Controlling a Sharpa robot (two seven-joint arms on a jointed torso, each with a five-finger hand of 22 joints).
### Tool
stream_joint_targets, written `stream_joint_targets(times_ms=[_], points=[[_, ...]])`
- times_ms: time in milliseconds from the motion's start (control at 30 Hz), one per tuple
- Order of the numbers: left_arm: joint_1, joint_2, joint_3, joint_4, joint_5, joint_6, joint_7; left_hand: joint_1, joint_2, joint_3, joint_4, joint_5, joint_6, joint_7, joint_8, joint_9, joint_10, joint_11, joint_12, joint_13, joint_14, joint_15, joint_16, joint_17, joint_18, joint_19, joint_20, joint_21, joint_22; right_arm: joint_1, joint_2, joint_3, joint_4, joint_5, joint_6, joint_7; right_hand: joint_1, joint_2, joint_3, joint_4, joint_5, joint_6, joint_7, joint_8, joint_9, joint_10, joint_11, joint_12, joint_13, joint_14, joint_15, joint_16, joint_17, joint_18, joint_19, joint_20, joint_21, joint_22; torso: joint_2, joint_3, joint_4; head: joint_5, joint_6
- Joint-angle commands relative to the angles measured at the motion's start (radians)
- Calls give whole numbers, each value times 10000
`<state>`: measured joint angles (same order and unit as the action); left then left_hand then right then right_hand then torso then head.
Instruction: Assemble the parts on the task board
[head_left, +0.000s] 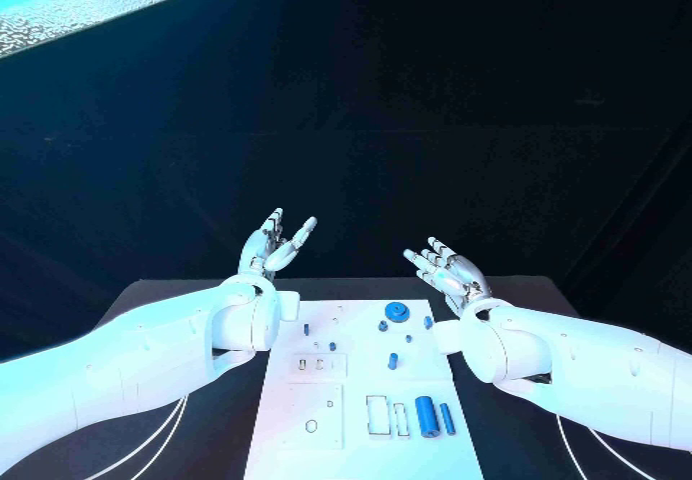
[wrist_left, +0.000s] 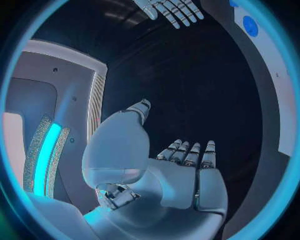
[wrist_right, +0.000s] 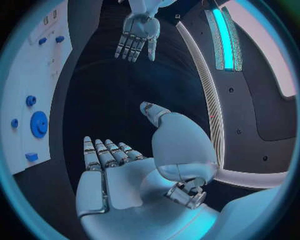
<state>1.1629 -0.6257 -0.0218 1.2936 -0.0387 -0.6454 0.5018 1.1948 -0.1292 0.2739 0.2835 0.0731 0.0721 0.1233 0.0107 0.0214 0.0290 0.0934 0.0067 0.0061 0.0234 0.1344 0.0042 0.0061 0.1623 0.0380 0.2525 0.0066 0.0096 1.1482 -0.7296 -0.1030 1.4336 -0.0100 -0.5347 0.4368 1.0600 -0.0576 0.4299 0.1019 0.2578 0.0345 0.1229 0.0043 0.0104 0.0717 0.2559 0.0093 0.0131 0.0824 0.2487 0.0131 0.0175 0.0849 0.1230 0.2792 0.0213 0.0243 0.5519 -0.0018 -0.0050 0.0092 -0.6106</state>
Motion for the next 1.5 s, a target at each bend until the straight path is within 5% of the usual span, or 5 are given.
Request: stream_joint_targets(times_ms=[33,233,500,1133,1500], points=[[57,85,-10,-147,-442,862,165,531,63,210,138,51,107,303,66,33,70,195,22,29,90,188,48,36,185,78,156,75,38,140,80,-101,-209,-338,1940,-543,942,-33,324,-376,118,445,1771,187,115,563,174,152,90,637,155,202,141,94,420,148,235,112,1,0,0,1,-1],[59,89,-10,-154,-444,867,166,737,322,542,109,1,954,924,325,246,1248,902,279,209,1412,564,472,363,119,893,369,455,249,307,167,-267,-441,-410,2576,-727,1916,-264,623,-1254,102,2368,1763,945,626,2945,207,676,348,3248,102,1033,663,160,1807,117,839,405,1,0,0,1,-1],[147,-1248,0,914,-662,1452,425,1462,230,1239,11,-57,5354,1279,2027,1368,7651,1377,1255,619,7374,634,2288,1726,102,6550,377,2774,1003,751,18,-272,-949,-5866,808,-415,2602,-690,930,-2055,70,7113,1402,2660,1655,8433,-466,1247,513,8140,-802,2370,1314,986,6716,-49,2823,1104,416,-50,-75,-60,-220],[315,-2896,91,2761,-1110,2099,-216,1606,-324,2000,-72,-105,7217,1004,2943,2266,9912,776,1053,716,9666,-135,3568,3712,217,8972,-266,3803,1140,1460,-190,-220,-978,-11424,1429,-2625,2543,-1201,481,-2398,316,9175,581,2303,1769,11212,-1502,545,584,13303,-2374,4641,3994,991,8728,-1645,8179,4329,1066,-94,87,-208,-129],[322,-3709,173,3916,-1354,2821,-489,1583,-494,2067,-185,-110,7418,800,3201,2879,10411,509,1227,1010,9766,-525,6374,6233,179,9885,-794,5961,2291,1553,-227,-216,-590,-14462,2538,-4131,2080,-1722,950,-2023,22,9230,403,2062,2134,10756,-1567,528,680,13892,-2405,9212,8031,443,10875,-1673,11202,8282,1489,-188,253,-394,-93]])
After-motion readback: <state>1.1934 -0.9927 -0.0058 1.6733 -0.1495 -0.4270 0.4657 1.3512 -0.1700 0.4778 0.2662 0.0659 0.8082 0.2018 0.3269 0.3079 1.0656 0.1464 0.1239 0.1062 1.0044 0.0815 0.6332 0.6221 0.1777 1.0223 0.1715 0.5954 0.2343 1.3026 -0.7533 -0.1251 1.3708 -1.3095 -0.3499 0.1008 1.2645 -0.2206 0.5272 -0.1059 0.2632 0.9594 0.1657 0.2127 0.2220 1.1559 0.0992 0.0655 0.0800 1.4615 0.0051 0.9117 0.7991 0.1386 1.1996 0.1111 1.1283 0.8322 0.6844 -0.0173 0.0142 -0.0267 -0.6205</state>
